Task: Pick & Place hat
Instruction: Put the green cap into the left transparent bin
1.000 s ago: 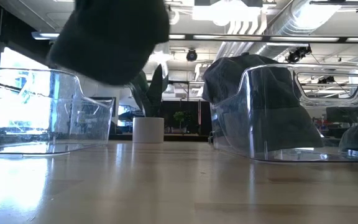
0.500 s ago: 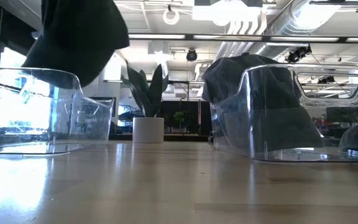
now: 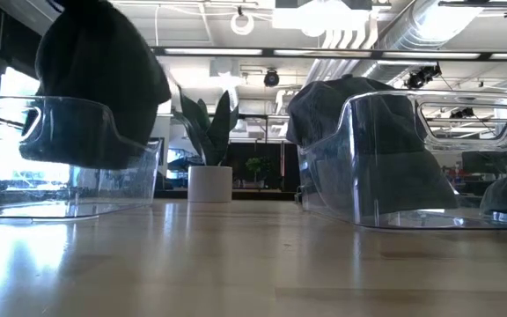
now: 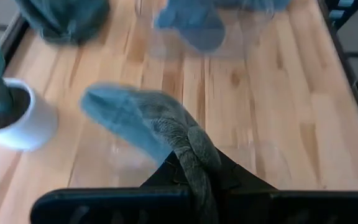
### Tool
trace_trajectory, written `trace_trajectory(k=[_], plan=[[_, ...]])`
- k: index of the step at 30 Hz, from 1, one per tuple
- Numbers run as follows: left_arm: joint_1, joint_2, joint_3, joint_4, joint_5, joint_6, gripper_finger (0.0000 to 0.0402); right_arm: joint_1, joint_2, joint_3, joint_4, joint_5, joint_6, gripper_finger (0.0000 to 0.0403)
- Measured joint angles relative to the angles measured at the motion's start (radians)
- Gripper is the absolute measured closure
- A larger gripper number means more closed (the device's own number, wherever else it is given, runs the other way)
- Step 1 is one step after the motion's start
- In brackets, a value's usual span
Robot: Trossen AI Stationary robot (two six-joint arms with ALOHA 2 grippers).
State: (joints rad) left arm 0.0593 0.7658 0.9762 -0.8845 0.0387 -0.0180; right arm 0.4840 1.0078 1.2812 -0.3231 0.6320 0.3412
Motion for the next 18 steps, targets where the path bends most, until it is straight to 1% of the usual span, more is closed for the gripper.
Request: trace_trajectory(k=[3, 5, 7, 10, 12, 18], plan=[[0.000, -0.010, -0.047, 0.077, 0.000, 0.012, 0.0401, -0.030, 0.011, 0.000, 0.025, -0.033, 0.000, 0.0236], [0.000, -0.016, -0.075, 0.071, 0.000, 0.015, 0.0401, -0.052, 0.014, 0.000, 0.036, -0.054, 0.011, 0.0236], [0.000, -0.016, -0.091, 0.113, 0.005, 0.021, 0.0401, -0.071, 0.014, 0.000, 0.039, -0.081, 0.027, 0.0236], [0.000, -0.017, -0.123, 0.110, 0.010, 0.022, 0.0401, -0.098, 0.014, 0.000, 0.041, -0.114, 0.053, 0.0236], [0.000, -0.015, -0.146, 0.139, 0.013, 0.029, 0.0401, -0.114, 0.014, 0.000, 0.044, -0.141, 0.062, 0.0236], [0.000, -0.016, -0.183, 0.179, 0.045, 0.063, 0.0401, -0.151, 0.014, 0.000, 0.044, -0.186, 0.089, 0.0237]])
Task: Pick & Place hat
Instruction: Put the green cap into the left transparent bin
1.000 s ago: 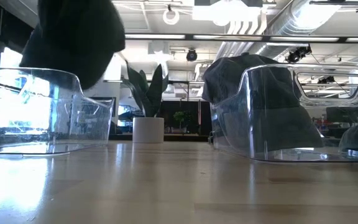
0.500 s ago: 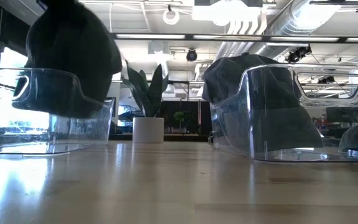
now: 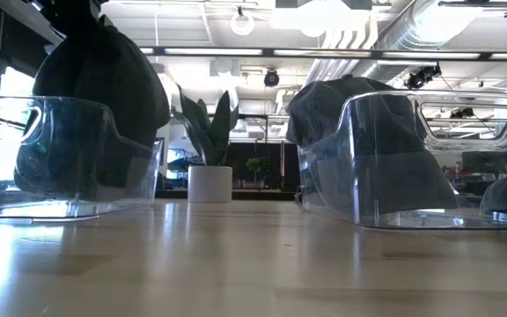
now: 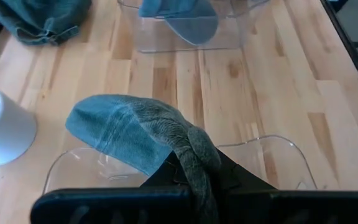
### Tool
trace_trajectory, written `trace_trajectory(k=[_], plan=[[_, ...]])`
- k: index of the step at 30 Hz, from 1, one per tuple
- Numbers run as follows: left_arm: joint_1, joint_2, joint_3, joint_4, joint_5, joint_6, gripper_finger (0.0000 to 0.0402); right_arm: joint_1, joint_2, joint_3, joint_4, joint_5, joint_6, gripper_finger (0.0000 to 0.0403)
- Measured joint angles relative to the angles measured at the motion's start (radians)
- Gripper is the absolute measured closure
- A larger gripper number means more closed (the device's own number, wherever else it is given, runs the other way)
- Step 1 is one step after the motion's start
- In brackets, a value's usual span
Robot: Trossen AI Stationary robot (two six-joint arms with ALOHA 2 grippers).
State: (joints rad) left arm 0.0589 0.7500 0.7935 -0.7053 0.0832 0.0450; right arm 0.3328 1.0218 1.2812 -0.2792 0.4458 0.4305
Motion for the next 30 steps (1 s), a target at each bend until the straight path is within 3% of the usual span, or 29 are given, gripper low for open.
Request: trace_trajectory(k=[15, 22, 26, 30], plan=[[0.000, 0.000, -0.062, 0.034, 0.029, 0.094, 0.0401, -0.019, 0.000, 0.000, 0.000, -0.034, 0.069, 0.0236], [0.001, 0.000, -0.094, 0.052, -0.054, 0.109, 0.0396, -0.019, 0.000, 0.000, 0.000, -0.034, 0.125, 0.0240], [0.017, 0.000, -0.104, 0.058, -0.056, 0.109, 0.0377, -0.019, 0.000, 0.000, -0.001, -0.034, 0.146, 0.0240], [0.099, 0.000, -0.104, 0.060, 0.026, 0.108, 0.0343, -0.019, 0.002, 0.000, 0.000, -0.034, 0.146, 0.0241]])
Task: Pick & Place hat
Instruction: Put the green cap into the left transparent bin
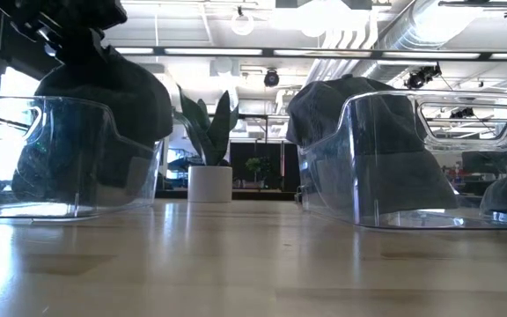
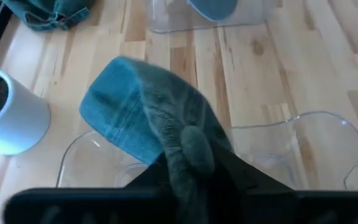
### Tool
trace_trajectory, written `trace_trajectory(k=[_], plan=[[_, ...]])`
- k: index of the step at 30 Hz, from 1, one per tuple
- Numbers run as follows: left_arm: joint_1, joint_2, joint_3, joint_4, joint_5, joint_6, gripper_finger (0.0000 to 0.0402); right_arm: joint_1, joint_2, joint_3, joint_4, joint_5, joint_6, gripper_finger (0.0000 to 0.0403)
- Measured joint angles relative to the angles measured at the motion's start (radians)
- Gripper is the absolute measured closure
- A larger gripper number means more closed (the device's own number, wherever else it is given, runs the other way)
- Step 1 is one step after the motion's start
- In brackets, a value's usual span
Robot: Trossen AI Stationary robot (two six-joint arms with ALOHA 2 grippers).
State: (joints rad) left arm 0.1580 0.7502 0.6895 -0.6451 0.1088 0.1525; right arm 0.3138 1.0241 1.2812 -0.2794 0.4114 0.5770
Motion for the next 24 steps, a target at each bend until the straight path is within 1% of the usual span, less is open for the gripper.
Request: trace_trajectory(k=[2, 5, 9, 12, 17, 21, 24], plan=[[0.059, 0.000, 0.000, 0.000, 0.061, 0.000, 0.0325, 0.000, 0.003, 0.000, -0.001, -0.001, 0.000, 0.0241], [0.158, 0.000, 0.000, -0.001, 0.184, -0.001, 0.0301, 0.000, 0.011, 0.000, -0.005, -0.016, 0.010, 0.0241], [0.280, 0.000, 0.000, -0.007, 0.338, -0.001, 0.0282, 0.000, 0.023, 0.000, -0.013, -0.047, 0.024, 0.0241], [0.363, 0.000, 0.000, -0.001, 0.452, 0.002, 0.0280, 0.000, 0.036, 0.000, -0.024, -0.068, 0.046, 0.0241], [0.477, 0.000, 0.000, 0.016, 0.688, -0.042, 0.0280, 0.000, 0.058, 0.000, -0.035, -0.107, 0.052, 0.0241], [0.518, 0.001, 0.000, 0.014, 0.800, -0.111, 0.0281, 0.000, 0.076, 0.000, -0.035, -0.133, 0.051, 0.0241], [0.516, 0.000, 0.000, 0.014, 0.851, -0.145, 0.0296, 0.000, 0.084, 0.000, -0.035, -0.134, 0.047, 0.0242]])
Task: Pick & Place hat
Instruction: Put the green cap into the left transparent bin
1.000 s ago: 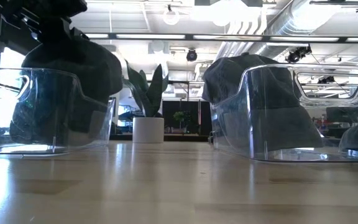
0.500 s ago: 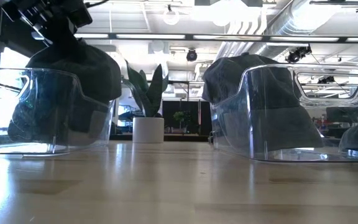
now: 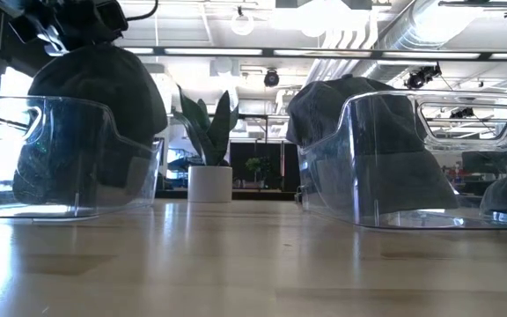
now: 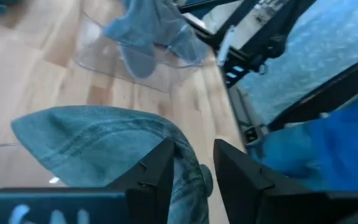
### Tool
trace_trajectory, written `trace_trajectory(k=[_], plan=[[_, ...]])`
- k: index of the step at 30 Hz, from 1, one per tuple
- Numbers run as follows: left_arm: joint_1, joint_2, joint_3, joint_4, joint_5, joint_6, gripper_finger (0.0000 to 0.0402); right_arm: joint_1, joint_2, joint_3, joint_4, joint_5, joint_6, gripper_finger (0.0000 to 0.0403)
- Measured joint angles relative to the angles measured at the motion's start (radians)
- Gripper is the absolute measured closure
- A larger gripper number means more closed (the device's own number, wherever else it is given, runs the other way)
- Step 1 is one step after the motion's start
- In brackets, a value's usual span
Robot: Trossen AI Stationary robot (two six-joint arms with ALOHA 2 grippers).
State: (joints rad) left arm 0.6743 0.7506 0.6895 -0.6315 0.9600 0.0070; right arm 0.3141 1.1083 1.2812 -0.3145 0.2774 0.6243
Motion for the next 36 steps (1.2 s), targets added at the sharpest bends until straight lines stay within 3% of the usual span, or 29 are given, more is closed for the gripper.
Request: trace_trajectory(k=[6, 11, 17, 23, 26, 30, 36], plan=[[0.000, 0.000, 0.000, -0.014, 0.025, -0.015, 0.0363, 0.000, 0.000, 0.000, -0.003, 0.000, -0.001, 0.0242], [0.001, 0.000, 0.008, 0.000, -0.045, -0.029, 0.0396, 0.000, 0.000, 0.000, -0.003, 0.000, -0.004, 0.0241], [0.001, 0.005, 0.114, -0.056, -0.160, -0.038, 0.0329, 0.000, -0.001, 0.000, -0.003, 0.000, -0.023, 0.0241], [0.000, 0.005, 0.315, -0.337, -0.265, 0.091, 0.0264, 0.000, -0.001, 0.000, -0.004, -0.027, -0.031, 0.0242], [0.000, 0.016, 0.440, -0.510, -0.342, 0.121, 0.0260, 0.000, -0.001, 0.000, -0.004, -0.041, -0.059, 0.0240], [0.000, 0.050, 0.556, -0.711, -0.368, 0.078, 0.0260, 0.000, -0.001, 0.000, -0.004, -0.038, -0.120, 0.0242], [0.000, 0.058, 0.550, -0.947, -0.368, -0.057, 0.0260, -0.016, -0.001, 0.000, -0.004, -0.046, -0.202, 0.0242]])
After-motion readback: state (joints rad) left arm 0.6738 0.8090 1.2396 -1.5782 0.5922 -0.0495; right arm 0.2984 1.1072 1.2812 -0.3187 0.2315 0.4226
